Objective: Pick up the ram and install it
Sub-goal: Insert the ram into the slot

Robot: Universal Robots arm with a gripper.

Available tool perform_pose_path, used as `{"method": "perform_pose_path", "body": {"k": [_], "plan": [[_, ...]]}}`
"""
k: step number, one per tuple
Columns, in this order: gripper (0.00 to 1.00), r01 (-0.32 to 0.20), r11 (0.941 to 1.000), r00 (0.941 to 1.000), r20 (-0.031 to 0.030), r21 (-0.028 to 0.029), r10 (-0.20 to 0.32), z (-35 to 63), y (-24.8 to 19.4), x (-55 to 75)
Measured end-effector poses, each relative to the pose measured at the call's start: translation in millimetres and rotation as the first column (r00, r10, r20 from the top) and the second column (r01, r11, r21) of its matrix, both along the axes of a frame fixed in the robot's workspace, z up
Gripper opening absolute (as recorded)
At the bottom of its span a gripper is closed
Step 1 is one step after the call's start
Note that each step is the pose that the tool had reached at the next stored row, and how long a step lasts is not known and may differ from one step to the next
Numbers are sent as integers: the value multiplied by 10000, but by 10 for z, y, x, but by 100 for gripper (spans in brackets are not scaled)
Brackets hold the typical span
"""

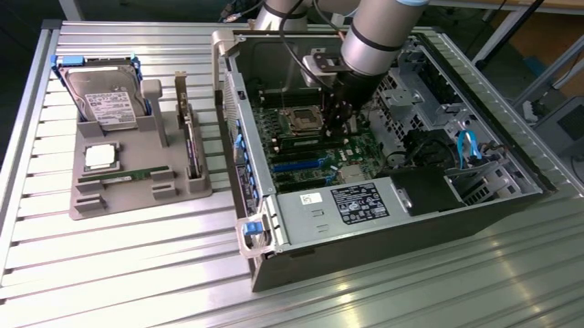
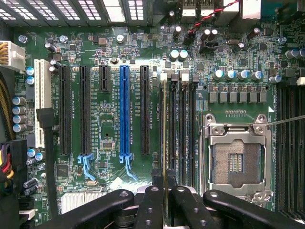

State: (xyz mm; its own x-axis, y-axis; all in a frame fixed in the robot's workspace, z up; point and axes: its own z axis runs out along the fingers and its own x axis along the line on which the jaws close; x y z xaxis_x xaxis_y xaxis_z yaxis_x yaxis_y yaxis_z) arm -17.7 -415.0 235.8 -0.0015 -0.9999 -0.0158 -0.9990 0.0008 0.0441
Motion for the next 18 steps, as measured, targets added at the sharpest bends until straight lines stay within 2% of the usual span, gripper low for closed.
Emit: {"method": "perform_pose_path", "body": {"k": [6,8,14,18], "plan": [[13,1,10000,10000,0,-1,-1,-10,0,0],[13,0,10000,10000,0,0,0,-11,19,0],[13,1,10000,10000,0,1,-1,24,20,0],[13,0,10000,10000,0,0,0,10,20,0]]}}
